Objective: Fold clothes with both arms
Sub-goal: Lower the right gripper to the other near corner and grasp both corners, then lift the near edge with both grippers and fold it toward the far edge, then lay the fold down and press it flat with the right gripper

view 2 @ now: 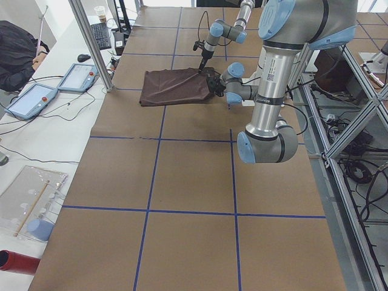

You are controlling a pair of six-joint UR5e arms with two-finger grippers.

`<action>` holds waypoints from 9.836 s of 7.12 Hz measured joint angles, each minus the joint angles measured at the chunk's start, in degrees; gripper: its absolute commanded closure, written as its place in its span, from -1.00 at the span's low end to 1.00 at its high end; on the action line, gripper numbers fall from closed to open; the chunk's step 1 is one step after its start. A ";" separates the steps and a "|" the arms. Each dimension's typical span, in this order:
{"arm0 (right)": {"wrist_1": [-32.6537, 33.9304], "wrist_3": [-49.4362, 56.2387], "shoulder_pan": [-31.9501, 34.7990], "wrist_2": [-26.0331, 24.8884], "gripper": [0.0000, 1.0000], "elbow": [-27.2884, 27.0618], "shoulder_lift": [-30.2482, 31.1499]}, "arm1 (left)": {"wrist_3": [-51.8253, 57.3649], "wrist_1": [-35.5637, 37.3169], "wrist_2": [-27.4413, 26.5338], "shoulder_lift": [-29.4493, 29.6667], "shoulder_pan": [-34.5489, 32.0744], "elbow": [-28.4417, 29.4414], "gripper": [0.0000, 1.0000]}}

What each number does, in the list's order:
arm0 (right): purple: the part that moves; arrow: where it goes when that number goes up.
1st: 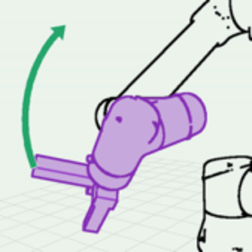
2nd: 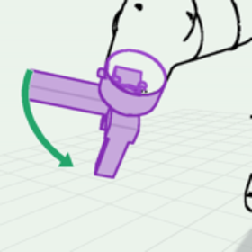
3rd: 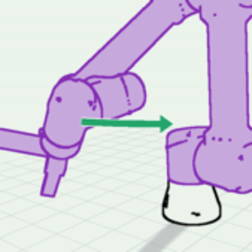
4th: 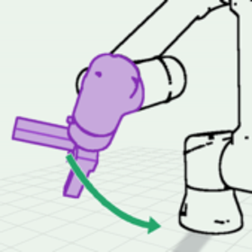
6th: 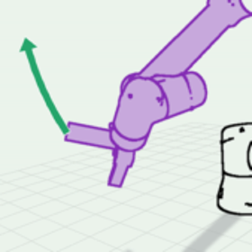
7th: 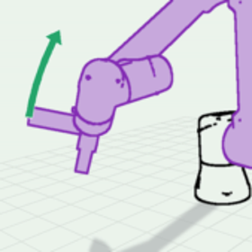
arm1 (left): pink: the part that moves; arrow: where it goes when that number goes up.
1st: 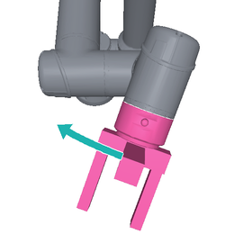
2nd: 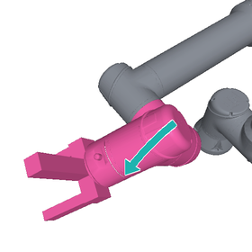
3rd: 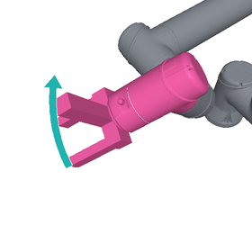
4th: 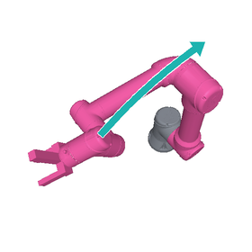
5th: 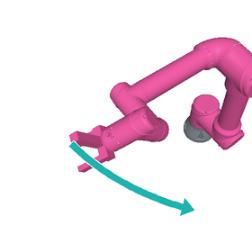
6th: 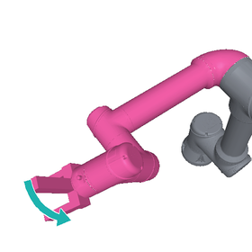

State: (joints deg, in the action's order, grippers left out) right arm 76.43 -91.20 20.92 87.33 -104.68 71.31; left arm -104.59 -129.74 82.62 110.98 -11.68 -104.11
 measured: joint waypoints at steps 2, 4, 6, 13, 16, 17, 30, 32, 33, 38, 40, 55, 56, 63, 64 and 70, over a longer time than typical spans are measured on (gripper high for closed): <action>-0.03 0.05 -0.42 -0.60 -0.26 0.63 -0.42 | 0.00 0.01 0.00 -0.05 -0.05 0.01 1.00; 0.02 0.06 -1.00 -1.40 -0.27 0.65 -0.37 | 0.00 0.01 0.00 -0.06 -0.03 0.02 1.00; 0.04 0.06 -1.11 -1.72 -0.27 0.43 -0.05 | -0.02 0.01 0.00 -0.06 -0.06 0.04 1.00; 0.03 0.06 -1.01 -2.74 0.25 -0.03 0.49 | 0.06 0.01 0.00 -0.01 -0.01 0.13 1.00; 0.03 0.02 -1.05 -2.85 1.00 -0.03 0.54 | 0.09 0.01 0.00 0.02 -0.04 0.08 1.00; 0.03 0.03 -1.06 -2.86 1.00 -0.04 0.50 | 0.09 0.01 0.00 0.03 -0.07 0.08 1.00; 29.91 -4.95 -5.07 0.37 1.00 -26.42 -3.10 | 5.61 39.49 7.60 -0.01 -0.62 -32.56 1.00; 27.47 -4.34 -3.60 -0.28 1.00 -19.38 -5.69 | 8.77 39.99 7.73 2.77 -3.31 -26.54 1.00; 24.34 -3.65 -1.58 -0.35 1.00 -15.55 -6.17 | 10.67 39.47 7.84 4.73 -5.37 -23.02 1.00; 12.71 -0.87 4.75 -0.23 1.00 2.24 -10.90 | 18.28 27.31 8.23 9.18 -14.50 -2.76 1.00; 11.78 -0.76 5.03 -0.23 1.00 3.98 -11.28 | 18.75 25.30 8.18 11.32 -15.13 2.75 0.88; 22.03 14.20 -6.05 -15.05 -1.00 8.01 -20.11 | 38.39 19.88 18.51 7.23 -20.22 2.24 -1.00; 22.19 14.26 -6.44 -15.36 -1.00 8.92 -20.20 | 38.35 19.87 18.51 7.23 -20.22 2.24 -1.00; 21.10 12.44 -7.14 -15.07 -1.00 10.06 -21.39 | 38.18 19.87 18.46 7.23 -20.28 2.24 -1.00; 20.79 12.28 -7.17 -15.03 -1.00 10.53 -21.33 | 38.16 19.87 18.45 7.23 -20.38 2.24 -1.00; 20.54 14.15 -5.21 -15.04 -1.00 12.37 -21.09 | 38.04 19.87 18.46 7.25 -20.57 2.11 -1.00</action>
State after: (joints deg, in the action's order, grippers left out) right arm 96.97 -77.05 15.71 72.29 -92.32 50.22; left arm -66.55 -109.86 101.07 118.23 -32.25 -102.00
